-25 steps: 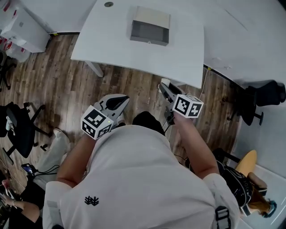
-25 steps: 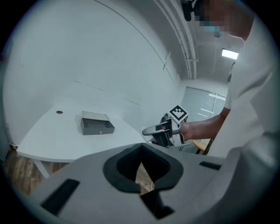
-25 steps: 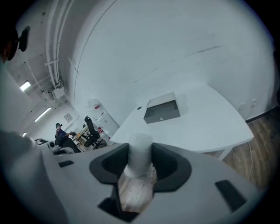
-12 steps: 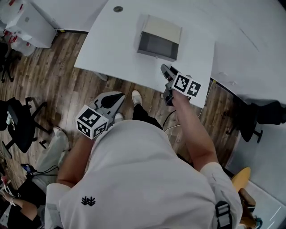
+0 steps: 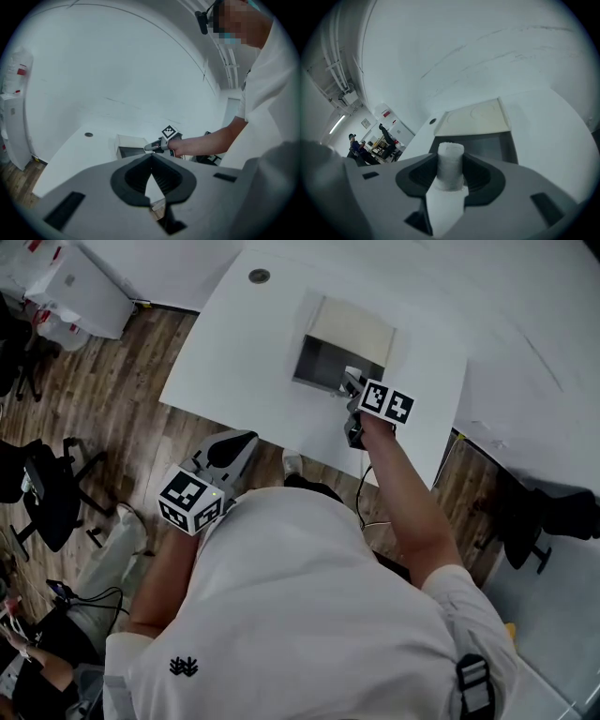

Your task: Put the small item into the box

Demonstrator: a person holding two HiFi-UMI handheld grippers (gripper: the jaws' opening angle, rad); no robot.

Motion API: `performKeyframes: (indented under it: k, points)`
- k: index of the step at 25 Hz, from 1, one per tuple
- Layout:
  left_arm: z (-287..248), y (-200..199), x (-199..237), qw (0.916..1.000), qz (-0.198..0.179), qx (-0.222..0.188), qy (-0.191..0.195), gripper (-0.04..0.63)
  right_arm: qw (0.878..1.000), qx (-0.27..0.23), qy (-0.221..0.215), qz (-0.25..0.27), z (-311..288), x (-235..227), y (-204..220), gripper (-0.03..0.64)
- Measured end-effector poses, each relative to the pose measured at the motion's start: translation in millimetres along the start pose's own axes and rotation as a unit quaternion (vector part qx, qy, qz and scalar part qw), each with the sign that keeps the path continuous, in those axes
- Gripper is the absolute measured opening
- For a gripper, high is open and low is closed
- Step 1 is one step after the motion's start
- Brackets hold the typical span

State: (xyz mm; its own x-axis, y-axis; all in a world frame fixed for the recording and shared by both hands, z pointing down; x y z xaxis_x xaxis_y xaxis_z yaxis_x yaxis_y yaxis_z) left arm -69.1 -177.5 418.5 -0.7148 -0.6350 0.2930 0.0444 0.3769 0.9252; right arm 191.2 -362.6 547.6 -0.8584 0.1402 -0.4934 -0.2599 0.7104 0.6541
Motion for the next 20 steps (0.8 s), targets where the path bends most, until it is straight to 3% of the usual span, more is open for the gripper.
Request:
performKeyframes:
  k: [16,20]
  points:
    - [-7,-2,33,0.9977,0.027,-0.004,-0.063,0.007,0.990,0.123,0.072,0.017,-73,-45,5,0.176]
    - [-7,-2,33,0.9973,0.032,-0.007,-0.065,0.007,0.985,0.152,0.079,-0.008,-76,-46,8,0.179]
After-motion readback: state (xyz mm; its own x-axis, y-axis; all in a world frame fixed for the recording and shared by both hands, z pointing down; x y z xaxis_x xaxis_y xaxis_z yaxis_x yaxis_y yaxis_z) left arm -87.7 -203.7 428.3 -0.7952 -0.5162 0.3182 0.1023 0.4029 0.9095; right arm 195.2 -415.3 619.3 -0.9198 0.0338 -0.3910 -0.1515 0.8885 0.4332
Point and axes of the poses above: the fingertips, and each gripper's own axes: z backward along the fingers, x to its left, y out of its underside, the point moved 6 cm from there along z, backward along the fingers, and after that the axes turned 7 degrees about -x, right-handed, at the moved point
